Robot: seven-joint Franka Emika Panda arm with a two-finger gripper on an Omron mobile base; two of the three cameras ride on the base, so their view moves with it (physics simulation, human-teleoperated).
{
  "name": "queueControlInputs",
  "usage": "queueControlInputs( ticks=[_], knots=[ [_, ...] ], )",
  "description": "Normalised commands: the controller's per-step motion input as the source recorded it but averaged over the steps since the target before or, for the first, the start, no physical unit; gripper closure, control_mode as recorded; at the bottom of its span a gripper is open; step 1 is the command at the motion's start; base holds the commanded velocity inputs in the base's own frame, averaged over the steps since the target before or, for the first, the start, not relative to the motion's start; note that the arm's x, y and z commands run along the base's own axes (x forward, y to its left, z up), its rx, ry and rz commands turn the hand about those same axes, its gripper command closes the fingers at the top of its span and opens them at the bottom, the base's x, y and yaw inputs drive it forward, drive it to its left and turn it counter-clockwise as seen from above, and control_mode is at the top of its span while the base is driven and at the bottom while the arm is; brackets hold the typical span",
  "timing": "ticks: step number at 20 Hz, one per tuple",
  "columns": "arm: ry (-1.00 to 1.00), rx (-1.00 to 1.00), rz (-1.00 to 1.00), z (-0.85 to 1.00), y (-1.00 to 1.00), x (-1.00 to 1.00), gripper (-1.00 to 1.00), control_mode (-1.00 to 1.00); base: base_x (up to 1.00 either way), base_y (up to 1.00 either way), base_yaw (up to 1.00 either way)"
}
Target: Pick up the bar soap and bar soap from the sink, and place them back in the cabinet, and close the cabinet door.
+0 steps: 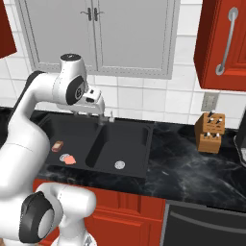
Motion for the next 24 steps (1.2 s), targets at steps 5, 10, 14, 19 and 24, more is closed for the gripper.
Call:
queueControlInputs(
  ticks=[5, 10, 14, 19, 24],
  knots=[
    [0.00, 0.00, 0.00, 0.00, 0.15, 0.00, -1.00, -1.00, 0.00, 0.00, 0.00],
    [0.00, 0.00, 0.00, 0.00, 0.33, 0.00, -1.00, -1.00, 0.00, 0.00, 0.00],
    [0.00, 0.00, 0.00, 0.00, 0.38, 0.00, -1.00, -1.00, 0.00, 0.00, 0.00],
    [0.00, 0.00, 0.01, 0.00, 0.38, 0.00, -1.00, -1.00, 0.00, 0.00, 0.00],
    [0.02, 0.00, 0.03, 0.00, 0.36, 0.00, -1.00, -1.00, 0.00, 0.00, 0.00]
  ],
)
